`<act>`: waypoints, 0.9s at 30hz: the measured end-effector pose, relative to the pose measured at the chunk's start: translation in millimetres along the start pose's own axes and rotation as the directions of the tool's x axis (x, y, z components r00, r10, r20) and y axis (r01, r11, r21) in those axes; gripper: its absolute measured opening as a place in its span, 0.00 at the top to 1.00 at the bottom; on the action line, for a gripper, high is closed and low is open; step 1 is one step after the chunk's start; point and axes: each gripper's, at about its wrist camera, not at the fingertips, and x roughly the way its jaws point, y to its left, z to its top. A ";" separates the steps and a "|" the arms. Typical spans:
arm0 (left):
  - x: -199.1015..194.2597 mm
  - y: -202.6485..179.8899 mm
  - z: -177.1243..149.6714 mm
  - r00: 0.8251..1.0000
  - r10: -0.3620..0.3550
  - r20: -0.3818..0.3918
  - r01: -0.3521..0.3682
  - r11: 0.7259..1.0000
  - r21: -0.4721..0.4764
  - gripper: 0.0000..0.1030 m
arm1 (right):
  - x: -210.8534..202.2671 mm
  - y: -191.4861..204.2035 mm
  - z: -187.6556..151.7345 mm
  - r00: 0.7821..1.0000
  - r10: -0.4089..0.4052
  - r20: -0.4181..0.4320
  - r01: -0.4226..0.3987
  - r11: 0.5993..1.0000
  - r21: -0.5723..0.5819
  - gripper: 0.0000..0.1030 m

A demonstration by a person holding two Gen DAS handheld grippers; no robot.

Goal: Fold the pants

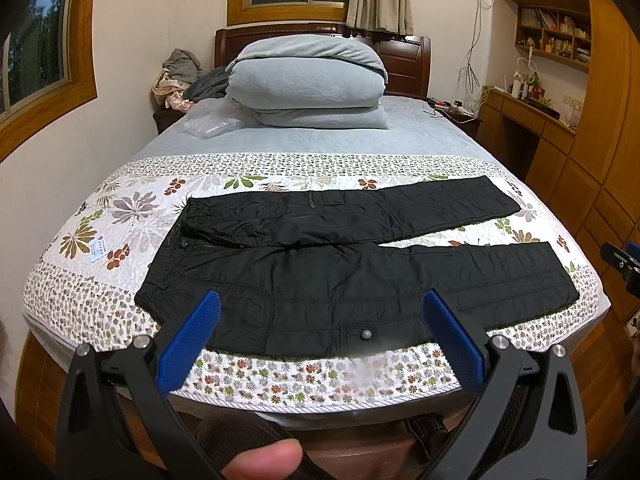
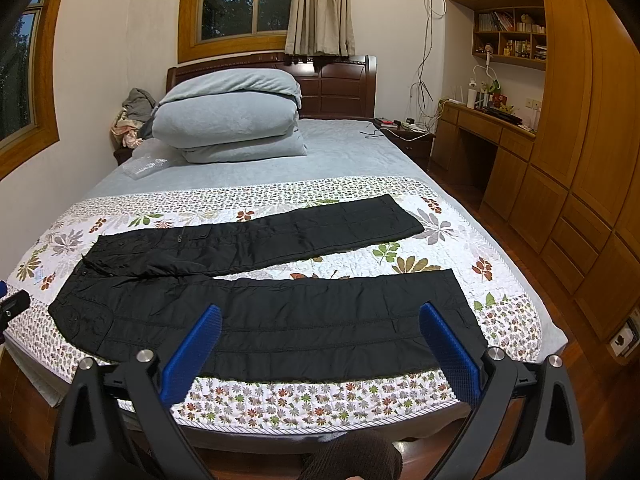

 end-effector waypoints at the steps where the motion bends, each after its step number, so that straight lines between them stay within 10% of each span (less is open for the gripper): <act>1: 0.1 -0.1 0.5 1.000 -0.001 -0.001 0.001 1.000 -0.001 0.02 | 0.0 -0.2 0.0 1.000 0.000 0.000 0.000 1.000 0.000 0.03; 17: 12.5 3.1 3.6 0.997 -0.059 -0.058 0.059 0.998 0.000 0.02 | 12.2 -5.6 3.6 0.998 0.061 0.000 -0.061 0.998 0.000 0.03; 23: 93.2 44.7 36.2 0.945 -0.186 -0.271 0.163 0.981 -0.104 0.02 | 81.6 -49.9 50.0 0.984 0.164 -0.067 -0.161 0.986 0.043 0.03; 27: 167.1 89.1 61.2 0.920 -0.139 -0.367 0.085 0.983 -0.161 0.02 | 156.7 -89.0 80.6 0.977 0.141 -0.162 -0.122 0.985 0.120 0.03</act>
